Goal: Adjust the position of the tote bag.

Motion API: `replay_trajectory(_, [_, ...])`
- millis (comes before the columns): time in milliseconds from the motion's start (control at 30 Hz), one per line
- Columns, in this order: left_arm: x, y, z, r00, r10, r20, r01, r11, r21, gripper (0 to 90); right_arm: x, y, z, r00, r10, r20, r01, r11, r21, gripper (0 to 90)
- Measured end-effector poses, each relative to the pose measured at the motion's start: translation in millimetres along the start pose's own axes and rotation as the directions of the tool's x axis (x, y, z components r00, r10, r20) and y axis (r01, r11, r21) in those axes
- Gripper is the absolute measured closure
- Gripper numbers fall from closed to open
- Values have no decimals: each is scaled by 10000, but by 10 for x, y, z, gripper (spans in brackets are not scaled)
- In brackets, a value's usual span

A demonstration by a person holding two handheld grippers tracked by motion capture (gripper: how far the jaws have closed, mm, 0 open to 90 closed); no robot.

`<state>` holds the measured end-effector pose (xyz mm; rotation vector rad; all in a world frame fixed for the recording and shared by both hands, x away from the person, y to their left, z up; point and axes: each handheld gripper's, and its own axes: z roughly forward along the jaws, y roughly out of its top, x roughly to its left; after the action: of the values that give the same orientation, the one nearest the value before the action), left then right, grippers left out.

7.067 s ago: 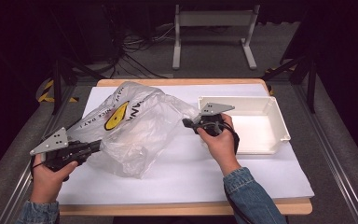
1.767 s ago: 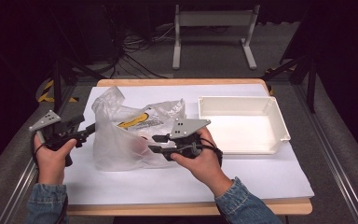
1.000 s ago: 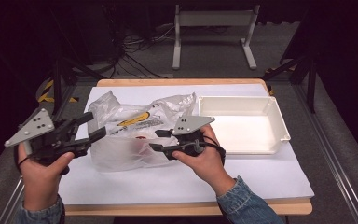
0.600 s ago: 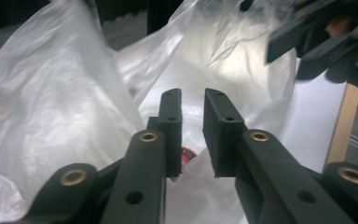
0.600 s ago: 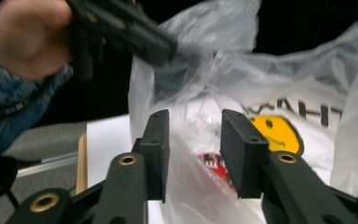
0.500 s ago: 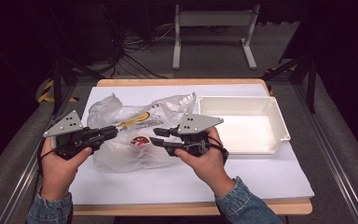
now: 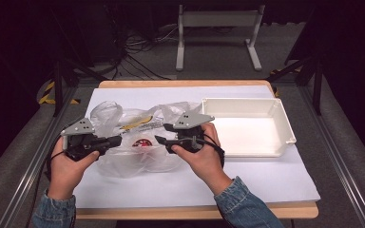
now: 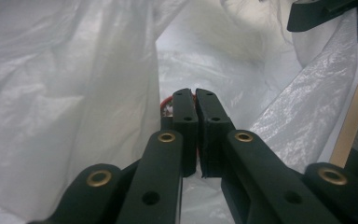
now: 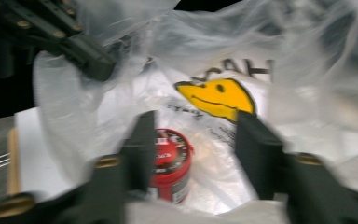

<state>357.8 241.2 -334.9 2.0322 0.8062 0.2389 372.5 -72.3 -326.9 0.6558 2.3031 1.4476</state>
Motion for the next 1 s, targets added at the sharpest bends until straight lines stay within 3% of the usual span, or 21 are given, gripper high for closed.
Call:
replay_trajectory(100, [63, -57, 68, 9997, -141, -180, 145, 9997, 206, 720, -43, -57, 79, 9996, -270, 97, 269, 9995, 167, 190])
replay_trajectory(200, [134, -124, 122, 9990, -442, -5, 442, 9986, 274, 574, -79, -142, 181, 9978, -656, -119, 662, 9960, 605, 160])
replay_trajectory(267, [183, -162, 152, 9985, -539, -108, 543, 9976, 421, 488, -92, -197, 235, 9964, -808, -265, 829, 9928, 866, 152])
replay_trajectory(333, [236, -211, 192, 9975, -650, -285, 667, 9957, 650, 471, -107, -266, 299, 9948, -939, -386, 974, 9897, 1048, 150])
replay_trajectory(467, [346, -313, 292, 9943, -1058, -132, 1065, 9900, 922, 460, -163, -418, 432, 9942, -896, -602, 977, 9840, 1491, 137])
replay_trajectory(600, [428, -392, 366, 9910, -1336, -75, 1335, 9840, 1179, 457, -200, -561, 563, 9908, -982, -928, 1168, 9680, 2220, 104])
replay_trajectory(700, [484, -458, 412, 9885, -1508, -115, 1507, 9760, 1571, 443, -199, -661, 646, 9832, -1216, -1363, 1579, 9408, 2999, 96])
replay_trajectory(833, [523, -536, 467, 9848, -1730, -151, 1720, 9595, 2233, 430, -205, -755, 698, 9814, -1015, -1629, 1514, 9312, 3317, 86])
replay_trajectory(1000, [554, -601, 524, 9800, -1985, -148, 1949, 9423, 2720, 444, -227, -872, 737, 9817, -312, -1878, 1010, 9217, 3746, 86])
